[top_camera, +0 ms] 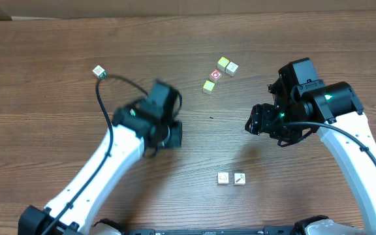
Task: Flip 4 blocks
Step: 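Carry the yellow 'G' block to the front row and release it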
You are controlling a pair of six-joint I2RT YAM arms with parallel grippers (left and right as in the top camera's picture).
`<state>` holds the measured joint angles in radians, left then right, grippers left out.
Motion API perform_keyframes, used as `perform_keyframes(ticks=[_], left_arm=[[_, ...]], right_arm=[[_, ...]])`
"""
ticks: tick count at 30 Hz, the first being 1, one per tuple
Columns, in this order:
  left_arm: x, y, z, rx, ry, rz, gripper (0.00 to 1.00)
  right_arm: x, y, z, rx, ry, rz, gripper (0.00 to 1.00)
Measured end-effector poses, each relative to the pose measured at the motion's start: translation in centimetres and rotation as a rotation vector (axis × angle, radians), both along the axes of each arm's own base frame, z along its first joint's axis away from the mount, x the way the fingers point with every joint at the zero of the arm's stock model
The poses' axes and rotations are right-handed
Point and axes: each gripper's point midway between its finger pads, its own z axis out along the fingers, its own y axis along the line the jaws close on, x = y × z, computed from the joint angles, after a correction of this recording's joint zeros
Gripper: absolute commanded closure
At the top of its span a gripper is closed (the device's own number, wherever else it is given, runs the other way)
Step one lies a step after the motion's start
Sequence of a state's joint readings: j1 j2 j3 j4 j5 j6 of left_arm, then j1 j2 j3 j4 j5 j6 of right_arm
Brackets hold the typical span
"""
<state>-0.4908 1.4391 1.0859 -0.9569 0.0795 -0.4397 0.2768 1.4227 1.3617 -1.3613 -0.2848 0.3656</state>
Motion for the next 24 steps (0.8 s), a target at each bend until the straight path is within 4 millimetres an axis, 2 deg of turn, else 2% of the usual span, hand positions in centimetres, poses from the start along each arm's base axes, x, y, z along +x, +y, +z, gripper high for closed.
perform_keyframes(ticks=[6,11,17,24], left_arm=[[-5.3,-2.8,-3.9,-0.032,0.050,-0.038,0.96],[-8.2,-5.4,-6.1,-0.072,0.070,-0.042,0.95],[-9.8,-7.4,-6.5,-0.115,0.073,-0.021,0.96],[-8.9,-7.6,-6.4,-0.129,0.049,0.083,0.96]], right_arm=[[0.0,0.0,0.0,0.000,0.000,0.000,0.28],[0.0,0.0,0.0,0.000,0.000,0.000,0.28],[0.0,0.0,0.0,0.000,0.000,0.000,0.28],[0.0,0.0,0.0,0.000,0.000,0.000,0.28]])
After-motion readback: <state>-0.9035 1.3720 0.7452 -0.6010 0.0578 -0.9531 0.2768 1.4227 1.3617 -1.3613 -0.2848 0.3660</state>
